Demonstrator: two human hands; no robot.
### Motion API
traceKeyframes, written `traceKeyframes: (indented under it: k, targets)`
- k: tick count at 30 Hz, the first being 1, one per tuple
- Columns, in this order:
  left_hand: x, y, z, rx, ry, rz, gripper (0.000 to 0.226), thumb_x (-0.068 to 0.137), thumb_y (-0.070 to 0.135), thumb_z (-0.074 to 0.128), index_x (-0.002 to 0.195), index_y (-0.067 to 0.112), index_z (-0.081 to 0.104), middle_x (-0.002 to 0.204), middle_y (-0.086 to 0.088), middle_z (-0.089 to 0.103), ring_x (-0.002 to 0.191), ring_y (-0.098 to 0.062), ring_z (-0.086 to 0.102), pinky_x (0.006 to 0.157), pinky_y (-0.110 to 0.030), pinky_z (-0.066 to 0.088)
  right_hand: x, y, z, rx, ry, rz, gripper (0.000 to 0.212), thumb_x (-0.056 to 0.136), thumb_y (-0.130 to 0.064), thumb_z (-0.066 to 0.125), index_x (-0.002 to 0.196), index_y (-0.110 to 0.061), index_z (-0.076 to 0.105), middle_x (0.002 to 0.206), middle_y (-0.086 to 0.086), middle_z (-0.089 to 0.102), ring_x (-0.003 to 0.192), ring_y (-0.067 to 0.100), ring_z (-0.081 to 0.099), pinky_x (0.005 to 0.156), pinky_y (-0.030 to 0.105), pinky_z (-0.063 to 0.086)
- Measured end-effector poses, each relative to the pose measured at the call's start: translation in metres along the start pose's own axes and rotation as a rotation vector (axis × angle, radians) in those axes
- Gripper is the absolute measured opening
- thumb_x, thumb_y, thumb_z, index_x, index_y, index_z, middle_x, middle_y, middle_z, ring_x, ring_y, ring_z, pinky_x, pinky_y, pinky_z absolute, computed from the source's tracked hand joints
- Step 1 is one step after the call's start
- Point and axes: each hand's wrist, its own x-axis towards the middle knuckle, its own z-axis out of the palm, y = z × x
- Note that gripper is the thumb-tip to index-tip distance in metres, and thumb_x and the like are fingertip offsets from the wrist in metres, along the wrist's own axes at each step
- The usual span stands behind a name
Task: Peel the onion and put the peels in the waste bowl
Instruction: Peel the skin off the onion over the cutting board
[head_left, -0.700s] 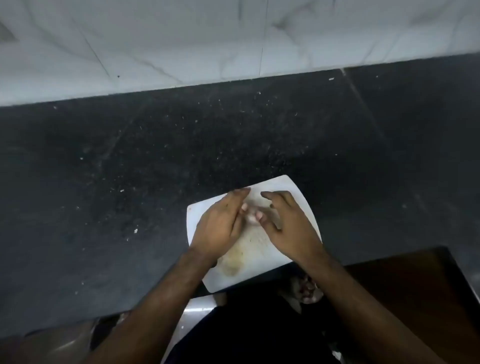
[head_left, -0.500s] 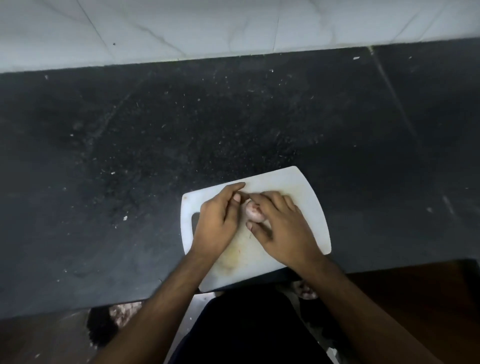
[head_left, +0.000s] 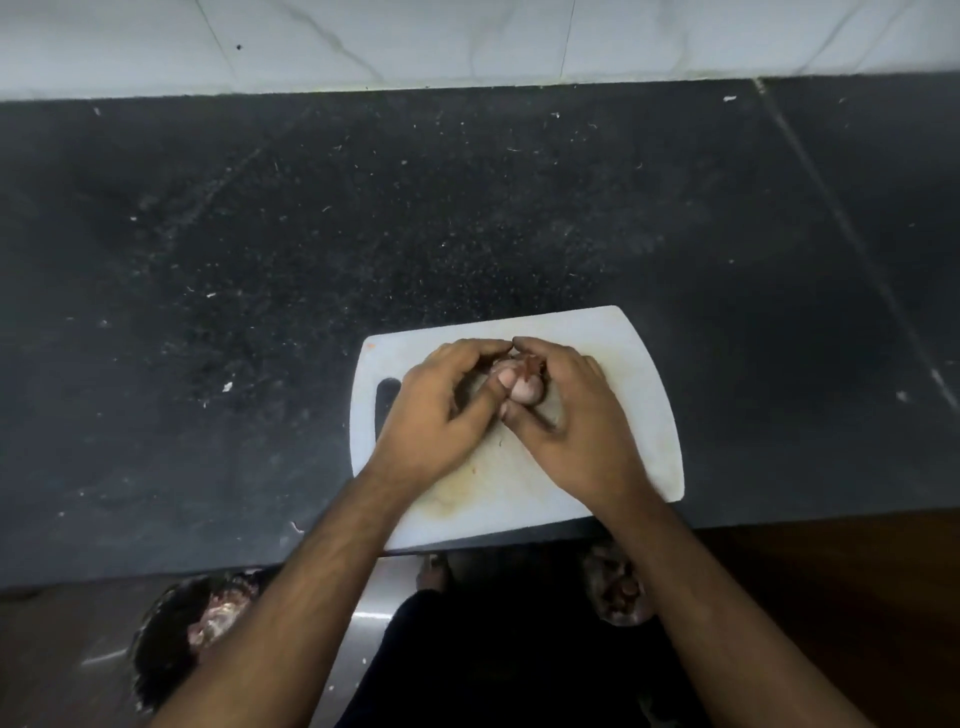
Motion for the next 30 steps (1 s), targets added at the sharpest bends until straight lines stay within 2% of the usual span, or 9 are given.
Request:
traceKeyframes:
  k: [6,9,13,17,19,21,24,27,30]
  targets:
    - [-0.014,0.000,-0.003,-0.032,0.030,0.037,0.033,0.100,0.017,0.054,0.127,0.017,0.074,0.119,0.007,0.077,0.117,-0.012,0.070,0.105,-0.040,0.054,-0.010,-0.004,0.003,0.036,0.048,-0.113,0.054,0.096,-0.029,0.069,0.146,-0.022,0.050,0.135,-0.011,0.061,0.124,0.005,0.054,0.104,0.020,0.041]
    - [-0.019,0.004,-0.004,-0.029,0.005,0.038,0.049,0.088,0.004,0.051,0.130,0.017,0.072,0.123,0.007,0.077,0.118,-0.008,0.070,0.108,-0.034,0.053,-0.012,-0.007,0.001,0.148,0.120,-0.083,0.041,0.102,-0.029,0.061,0.143,-0.024,0.055,0.125,-0.016,0.066,0.111,-0.007,0.060,0.089,0.008,0.044]
    - [-0.023,0.007,-0.002,-0.044,-0.048,0.054,0.045,0.089,0.012,0.063,0.133,0.021,0.069,0.120,0.009,0.076,0.115,-0.008,0.071,0.107,-0.033,0.055,-0.015,-0.007,-0.003,0.194,0.202,-0.046,0.028,0.105,-0.033,0.057,0.131,-0.026,0.065,0.101,-0.017,0.073,0.097,-0.008,0.066,0.082,0.008,0.049]
    - [-0.021,0.003,0.001,-0.027,-0.010,0.079,0.043,0.094,0.019,0.080,0.135,0.020,0.066,0.118,0.011,0.074,0.110,0.001,0.069,0.099,-0.017,0.053,-0.012,-0.006,-0.001,0.134,0.248,-0.058,0.028,0.108,-0.031,0.048,0.126,-0.021,0.068,0.107,-0.012,0.074,0.099,0.001,0.067,0.078,0.001,0.045]
    - [-0.020,0.002,0.002,-0.015,-0.002,0.090,0.044,0.094,0.020,0.081,0.135,0.018,0.067,0.118,0.009,0.074,0.110,0.001,0.069,0.095,-0.012,0.050,-0.013,-0.006,0.000,0.060,0.237,-0.079,0.027,0.109,-0.027,0.044,0.124,-0.024,0.066,0.105,-0.007,0.074,0.094,0.006,0.067,0.073,0.003,0.046]
    - [-0.018,0.000,0.002,-0.004,-0.004,0.086,0.040,0.096,0.020,0.079,0.134,0.018,0.066,0.119,0.007,0.074,0.112,-0.004,0.069,0.098,-0.017,0.051,-0.014,-0.009,-0.001,0.011,0.223,-0.087,0.027,0.108,-0.019,0.042,0.125,-0.024,0.063,0.103,-0.004,0.073,0.090,0.009,0.066,0.070,0.011,0.049]
    - [-0.017,-0.002,0.001,0.020,0.001,0.087,0.034,0.102,0.024,0.071,0.134,0.019,0.064,0.122,0.006,0.074,0.115,-0.010,0.068,0.102,-0.029,0.053,-0.015,-0.012,-0.002,-0.011,0.217,-0.137,0.024,0.106,-0.012,0.045,0.123,-0.019,0.059,0.114,-0.003,0.065,0.096,0.009,0.061,0.082,0.023,0.051]
    - [-0.017,-0.002,0.001,0.017,0.018,0.082,0.035,0.106,0.028,0.066,0.139,0.017,0.064,0.126,0.005,0.072,0.119,-0.010,0.067,0.105,-0.030,0.052,-0.016,-0.012,-0.002,-0.017,0.234,-0.187,0.014,0.105,-0.018,0.051,0.116,-0.019,0.060,0.115,-0.005,0.057,0.093,0.004,0.058,0.080,0.017,0.047]
    - [-0.016,-0.003,0.001,0.048,0.045,0.077,0.037,0.105,0.031,0.067,0.139,0.018,0.065,0.125,0.005,0.069,0.121,-0.014,0.063,0.108,-0.038,0.051,-0.014,-0.009,-0.002,0.021,0.222,-0.158,0.015,0.102,-0.018,0.057,0.115,-0.022,0.065,0.108,-0.009,0.067,0.090,0.001,0.064,0.077,0.012,0.047]
